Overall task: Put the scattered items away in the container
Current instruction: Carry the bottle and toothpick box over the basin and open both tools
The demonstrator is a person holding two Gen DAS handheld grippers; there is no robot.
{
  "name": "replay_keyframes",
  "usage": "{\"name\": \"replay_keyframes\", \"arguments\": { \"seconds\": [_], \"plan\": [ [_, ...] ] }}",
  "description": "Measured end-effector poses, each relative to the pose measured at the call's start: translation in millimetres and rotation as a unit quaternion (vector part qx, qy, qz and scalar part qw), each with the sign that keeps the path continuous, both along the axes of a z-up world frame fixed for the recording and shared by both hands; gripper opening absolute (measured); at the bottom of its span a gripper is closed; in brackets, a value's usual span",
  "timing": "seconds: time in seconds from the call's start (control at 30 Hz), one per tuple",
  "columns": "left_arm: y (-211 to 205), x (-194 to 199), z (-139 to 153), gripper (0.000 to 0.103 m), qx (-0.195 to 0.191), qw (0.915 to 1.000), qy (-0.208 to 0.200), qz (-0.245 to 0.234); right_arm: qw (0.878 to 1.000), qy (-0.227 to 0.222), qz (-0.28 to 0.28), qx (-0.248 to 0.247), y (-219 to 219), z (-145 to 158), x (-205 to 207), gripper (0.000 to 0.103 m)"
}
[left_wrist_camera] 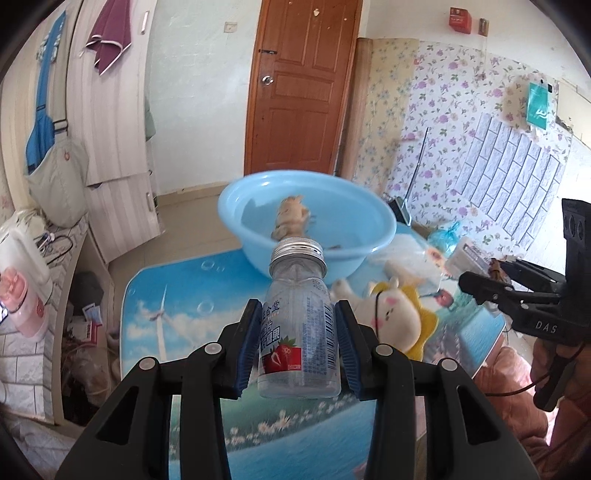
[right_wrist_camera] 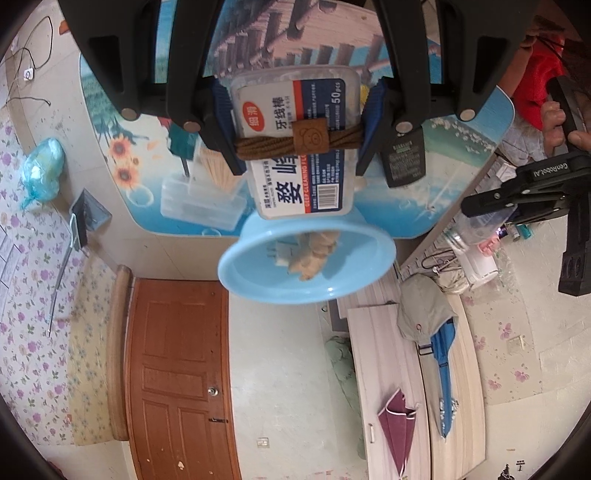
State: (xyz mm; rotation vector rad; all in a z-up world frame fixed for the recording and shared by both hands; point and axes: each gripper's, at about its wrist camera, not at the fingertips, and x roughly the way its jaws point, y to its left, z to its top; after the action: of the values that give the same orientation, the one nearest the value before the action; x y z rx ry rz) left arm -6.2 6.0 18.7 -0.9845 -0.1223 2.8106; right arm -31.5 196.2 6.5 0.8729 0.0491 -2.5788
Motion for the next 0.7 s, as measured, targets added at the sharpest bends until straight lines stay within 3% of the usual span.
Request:
{"name": "replay_keyframes", "arguments": {
  "seconds": [0.37,0.7],
  "plan": [
    [15,-46,17,0.039,0.004,0.9995,0.020,-0.025,1.000,0.003,0.013,-0.004,-12,5,-34,0.056],
    [18,-103,6,0.039,0.010,0.9991,0.008,-0.041,1.000,-0.002,0.025,0.003,-31,1,-72,0.056]
  ]
}}
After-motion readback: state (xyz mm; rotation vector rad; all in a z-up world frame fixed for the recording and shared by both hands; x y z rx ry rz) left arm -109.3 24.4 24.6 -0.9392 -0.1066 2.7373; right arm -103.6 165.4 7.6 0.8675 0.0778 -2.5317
